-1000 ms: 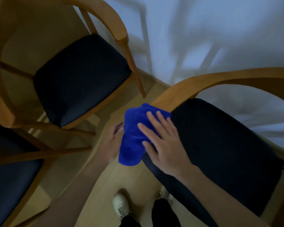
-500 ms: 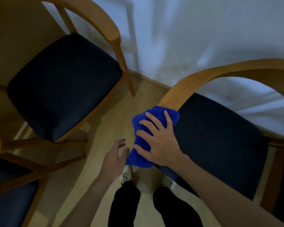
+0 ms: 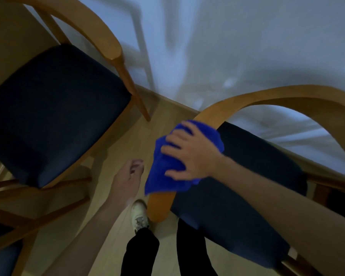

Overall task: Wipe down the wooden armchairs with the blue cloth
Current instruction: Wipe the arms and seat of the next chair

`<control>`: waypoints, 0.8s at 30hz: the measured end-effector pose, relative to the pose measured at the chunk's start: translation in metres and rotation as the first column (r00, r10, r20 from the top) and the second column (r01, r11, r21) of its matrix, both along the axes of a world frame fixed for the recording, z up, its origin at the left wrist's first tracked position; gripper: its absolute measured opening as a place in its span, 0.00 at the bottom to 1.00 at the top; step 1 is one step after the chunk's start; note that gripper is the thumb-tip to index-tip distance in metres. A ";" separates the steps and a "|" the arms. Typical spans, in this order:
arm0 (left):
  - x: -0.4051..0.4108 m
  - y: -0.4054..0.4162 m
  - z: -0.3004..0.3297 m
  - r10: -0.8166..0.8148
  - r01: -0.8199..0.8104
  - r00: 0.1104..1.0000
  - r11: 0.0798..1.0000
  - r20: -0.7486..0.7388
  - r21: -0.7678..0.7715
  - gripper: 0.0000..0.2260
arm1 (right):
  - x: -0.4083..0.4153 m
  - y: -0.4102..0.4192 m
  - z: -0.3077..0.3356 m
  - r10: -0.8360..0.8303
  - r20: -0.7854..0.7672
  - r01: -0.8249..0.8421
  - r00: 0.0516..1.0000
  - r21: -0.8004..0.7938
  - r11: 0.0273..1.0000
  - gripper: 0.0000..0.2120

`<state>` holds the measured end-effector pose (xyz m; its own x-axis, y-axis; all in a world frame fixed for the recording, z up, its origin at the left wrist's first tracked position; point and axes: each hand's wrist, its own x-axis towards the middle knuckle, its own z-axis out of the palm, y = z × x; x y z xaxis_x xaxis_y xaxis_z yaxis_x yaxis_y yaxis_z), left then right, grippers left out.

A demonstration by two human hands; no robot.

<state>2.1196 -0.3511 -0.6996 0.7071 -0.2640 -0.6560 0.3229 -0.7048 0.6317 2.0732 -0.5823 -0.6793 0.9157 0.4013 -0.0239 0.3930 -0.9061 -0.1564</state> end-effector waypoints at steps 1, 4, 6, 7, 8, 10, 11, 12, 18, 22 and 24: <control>0.002 -0.010 0.005 -0.021 0.021 0.999 1.000 0.031 -0.006 0.08 | 0.008 -0.021 0.001 -0.064 0.002 0.064 0.998 -0.028 0.998 0.30; 0.008 -0.042 0.025 -0.059 0.066 0.993 0.996 0.105 -0.066 0.09 | 0.022 -0.094 0.007 -0.320 0.000 0.318 0.947 -0.116 0.941 0.33; 0.014 -0.063 0.037 -0.094 0.109 0.982 0.991 0.166 -0.078 0.10 | 0.022 -0.144 0.009 -0.521 -0.005 0.510 0.854 -0.190 0.839 0.34; 0.016 -0.072 0.041 -0.100 0.117 0.978 0.990 0.185 -0.083 0.11 | 0.020 -0.163 0.010 -0.590 0.004 0.576 0.807 -0.227 0.786 0.35; 0.018 -0.079 0.044 -0.099 0.118 0.975 0.989 0.197 -0.085 0.12 | 0.016 -0.175 0.009 -0.631 0.020 0.614 0.776 -0.251 0.748 0.35; 0.021 -0.089 0.047 -0.091 0.110 0.974 0.991 0.207 -0.081 0.12 | 0.013 -0.181 0.008 -0.662 0.037 0.645 0.749 -0.271 0.714 0.34; 0.021 -0.091 0.048 -0.081 0.099 0.975 0.992 0.208 -0.081 0.11 | 0.013 -0.175 0.007 -0.670 0.035 0.655 0.741 -0.255 0.711 0.33; 0.022 -0.090 0.047 -0.064 0.083 0.977 0.993 0.204 -0.084 0.11 | 0.014 -0.165 0.008 -0.671 0.030 0.660 0.741 -0.220 0.719 0.32; 0.020 -0.049 0.035 -0.006 0.014 0.979 0.999 0.205 -0.041 0.10 | 0.020 -0.041 0.013 -0.449 -0.034 0.448 0.893 -0.035 0.894 0.30; 0.012 -0.009 0.028 0.063 -0.058 0.982 0.998 0.179 -0.031 0.14 | -0.008 0.045 0.013 -0.200 -0.062 0.205 0.978 0.098 0.974 0.25; 0.006 0.007 0.026 0.094 -0.090 0.984 0.995 0.148 -0.030 0.13 | -0.026 0.081 0.011 -0.063 -0.080 0.074 0.995 0.148 0.986 0.22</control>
